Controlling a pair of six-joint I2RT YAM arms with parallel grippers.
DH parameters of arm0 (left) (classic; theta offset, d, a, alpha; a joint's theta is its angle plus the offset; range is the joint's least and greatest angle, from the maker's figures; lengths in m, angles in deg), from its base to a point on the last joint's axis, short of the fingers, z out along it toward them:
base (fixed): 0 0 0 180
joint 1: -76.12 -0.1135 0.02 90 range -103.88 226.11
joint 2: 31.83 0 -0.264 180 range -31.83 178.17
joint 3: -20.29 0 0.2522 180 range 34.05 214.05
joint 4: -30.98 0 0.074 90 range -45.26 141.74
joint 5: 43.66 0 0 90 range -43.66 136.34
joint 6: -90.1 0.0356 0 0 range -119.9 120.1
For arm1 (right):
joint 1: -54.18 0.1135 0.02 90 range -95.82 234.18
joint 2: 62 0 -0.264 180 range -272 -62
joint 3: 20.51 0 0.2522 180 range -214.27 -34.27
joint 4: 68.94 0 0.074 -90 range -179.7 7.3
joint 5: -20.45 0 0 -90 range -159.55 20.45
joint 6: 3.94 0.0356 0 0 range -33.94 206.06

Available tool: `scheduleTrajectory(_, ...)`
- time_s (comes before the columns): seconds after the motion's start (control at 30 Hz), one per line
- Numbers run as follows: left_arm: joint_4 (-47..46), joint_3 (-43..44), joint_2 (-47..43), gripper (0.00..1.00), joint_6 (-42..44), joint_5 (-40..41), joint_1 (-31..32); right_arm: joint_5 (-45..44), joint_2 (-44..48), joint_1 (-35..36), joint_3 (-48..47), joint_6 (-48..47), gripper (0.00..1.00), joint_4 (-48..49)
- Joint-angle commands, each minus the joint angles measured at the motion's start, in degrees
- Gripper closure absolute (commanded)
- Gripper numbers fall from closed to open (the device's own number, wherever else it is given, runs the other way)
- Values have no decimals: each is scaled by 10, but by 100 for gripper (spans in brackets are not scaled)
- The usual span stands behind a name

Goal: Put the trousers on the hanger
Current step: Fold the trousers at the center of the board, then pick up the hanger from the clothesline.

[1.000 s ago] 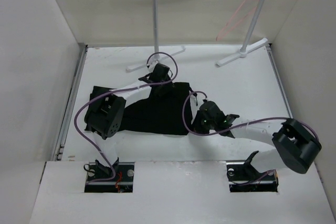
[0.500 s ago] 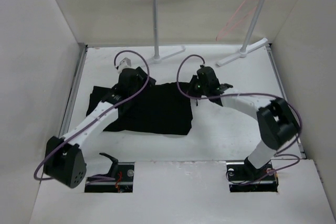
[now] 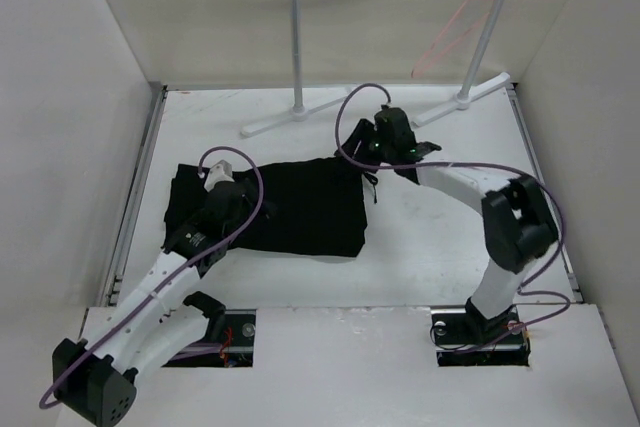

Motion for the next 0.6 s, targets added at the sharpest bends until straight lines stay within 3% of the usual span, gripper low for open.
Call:
scheduleTrajectory(0.0,18,16,3,52,3,12,-10,15,123,5,-12,-28,38,-6)
scheduleTrajectory(0.1,9,30,22,52,5,10,-9,22,193,3,-14,-52,42,-52)
scheduleTrajectory(0.23,-13,45,48,52,8,6,1,29,245,-52,-61,-78,79,-92)
scheduleTrajectory(0.3,-22,52,61,53,9,2,5,26,248,-92,-101,-90,87,-115)
scheduleTrajectory(0.4,-33,59,71,59,12,-3,10,19,233,-148,-157,-99,85,-151)
scheduleTrajectory(0.57,-42,54,70,61,13,-5,12,0,171,-237,-262,-122,61,-191)
